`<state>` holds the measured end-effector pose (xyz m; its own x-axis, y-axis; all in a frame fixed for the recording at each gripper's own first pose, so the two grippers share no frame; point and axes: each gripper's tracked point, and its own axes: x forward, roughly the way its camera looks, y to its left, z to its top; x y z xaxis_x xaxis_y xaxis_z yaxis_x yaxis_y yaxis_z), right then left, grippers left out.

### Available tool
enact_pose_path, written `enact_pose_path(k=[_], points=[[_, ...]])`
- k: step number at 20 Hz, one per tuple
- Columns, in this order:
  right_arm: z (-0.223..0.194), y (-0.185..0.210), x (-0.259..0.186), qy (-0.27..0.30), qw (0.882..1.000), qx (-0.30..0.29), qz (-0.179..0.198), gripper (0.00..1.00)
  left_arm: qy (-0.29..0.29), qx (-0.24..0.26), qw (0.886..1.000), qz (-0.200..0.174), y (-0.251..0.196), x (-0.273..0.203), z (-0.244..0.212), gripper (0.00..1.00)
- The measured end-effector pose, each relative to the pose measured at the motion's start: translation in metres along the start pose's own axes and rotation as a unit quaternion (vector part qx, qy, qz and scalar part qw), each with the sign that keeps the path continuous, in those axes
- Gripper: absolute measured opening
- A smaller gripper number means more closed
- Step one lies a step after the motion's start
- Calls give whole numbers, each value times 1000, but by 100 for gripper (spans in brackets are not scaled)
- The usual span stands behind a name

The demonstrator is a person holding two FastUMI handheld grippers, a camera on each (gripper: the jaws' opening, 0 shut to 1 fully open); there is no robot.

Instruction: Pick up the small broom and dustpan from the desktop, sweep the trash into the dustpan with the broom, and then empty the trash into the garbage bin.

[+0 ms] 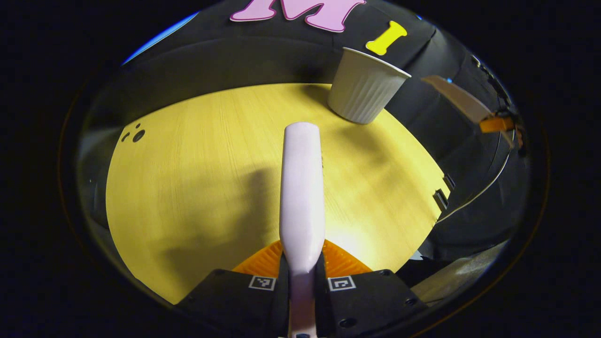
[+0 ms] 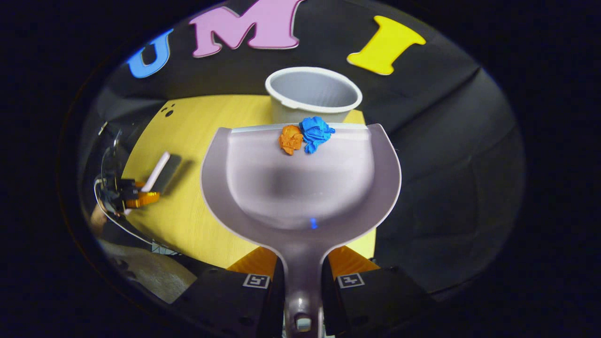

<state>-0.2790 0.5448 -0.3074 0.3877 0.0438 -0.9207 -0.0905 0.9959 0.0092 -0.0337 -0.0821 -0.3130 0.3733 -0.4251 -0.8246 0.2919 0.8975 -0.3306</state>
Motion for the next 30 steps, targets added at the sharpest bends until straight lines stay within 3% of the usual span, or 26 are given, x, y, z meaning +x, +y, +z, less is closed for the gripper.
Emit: enact_pose_path(k=[5,8,9,10,14,21,24,26,28,30], points=[[66,-55,7,-7,998,22,-57,37,2,-14,1000,-8,-4,-5,-20,26],[95,-79,20,4,996,-2,-86,37,1,-15,1000,-4,-1,-9,-24,26],[104,-84,24,10,995,-10,-96,33,1,-18,1000,-3,0,-9,-25,26],[113,-87,32,15,994,-21,-106,37,0,-22,1000,-1,1,-10,-27,26],[148,-101,51,36,985,-80,-145,36,0,-43,999,5,5,-11,-35,26],[169,-105,66,100,961,-186,-180,36,4,-66,998,15,7,-9,-48,26],[172,-99,74,110,958,-202,-175,33,4,-71,997,15,8,-10,-51,26],[173,-95,81,116,953,-220,-172,36,6,-68,998,18,8,-7,-52,26],[179,-93,85,115,939,-276,-168,31,7,-68,997,18,8,-6,-51,26],[188,-92,91,115,928,-308,-176,38,9,-71,997,21,8,-5,-51,26]])
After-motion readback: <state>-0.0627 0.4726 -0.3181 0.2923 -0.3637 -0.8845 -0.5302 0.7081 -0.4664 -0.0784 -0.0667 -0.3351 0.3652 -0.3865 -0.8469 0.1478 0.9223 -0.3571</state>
